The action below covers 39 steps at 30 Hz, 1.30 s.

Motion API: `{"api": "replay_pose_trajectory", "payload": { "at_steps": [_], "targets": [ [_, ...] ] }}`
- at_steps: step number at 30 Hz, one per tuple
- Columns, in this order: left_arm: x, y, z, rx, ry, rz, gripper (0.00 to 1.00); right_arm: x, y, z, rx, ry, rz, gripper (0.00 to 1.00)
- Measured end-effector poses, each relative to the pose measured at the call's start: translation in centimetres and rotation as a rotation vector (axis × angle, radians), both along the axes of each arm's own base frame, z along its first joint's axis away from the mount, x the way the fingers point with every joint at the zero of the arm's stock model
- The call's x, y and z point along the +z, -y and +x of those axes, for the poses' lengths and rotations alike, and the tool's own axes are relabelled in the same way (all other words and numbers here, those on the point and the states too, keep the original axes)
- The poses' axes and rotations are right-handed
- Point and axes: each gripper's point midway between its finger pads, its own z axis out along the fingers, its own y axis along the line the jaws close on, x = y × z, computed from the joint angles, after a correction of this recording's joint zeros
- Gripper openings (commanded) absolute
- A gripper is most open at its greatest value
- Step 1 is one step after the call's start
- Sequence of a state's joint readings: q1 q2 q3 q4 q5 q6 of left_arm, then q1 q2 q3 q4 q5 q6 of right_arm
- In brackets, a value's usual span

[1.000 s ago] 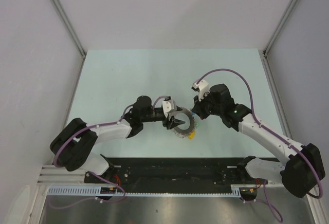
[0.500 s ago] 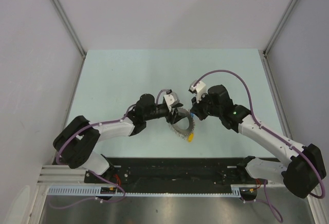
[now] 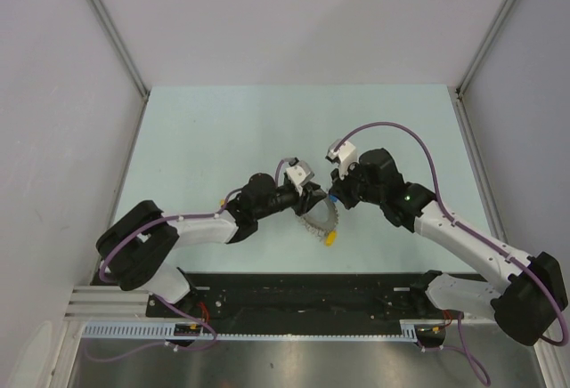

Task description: Put the keys on the keyring

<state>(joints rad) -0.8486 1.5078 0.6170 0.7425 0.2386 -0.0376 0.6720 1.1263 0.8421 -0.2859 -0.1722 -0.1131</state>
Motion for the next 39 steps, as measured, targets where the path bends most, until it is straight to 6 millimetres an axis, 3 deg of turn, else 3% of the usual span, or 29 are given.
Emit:
{"api": "replay_pose_trajectory", "payload": {
  "at_steps": [14,31,39],
  "targets": [
    [0.7,0.7,-0.2,0.000,0.037,-0.022,0.37,0.5,0.1,-0.3,-0.003,0.009,0.004,0.00],
    [-0.3,1.2,-0.6,-0.015,0.032,-0.003,0.00,0.4,0.4,-0.8,-0.007,-0.001,-0.012,0.00],
    [-0.2,1.4,-0.8,-0.027,0.055,0.002,0.00,0.3,0.9,-0.4,-0.043,0.006,-0.026,0.00]
  ]
}}
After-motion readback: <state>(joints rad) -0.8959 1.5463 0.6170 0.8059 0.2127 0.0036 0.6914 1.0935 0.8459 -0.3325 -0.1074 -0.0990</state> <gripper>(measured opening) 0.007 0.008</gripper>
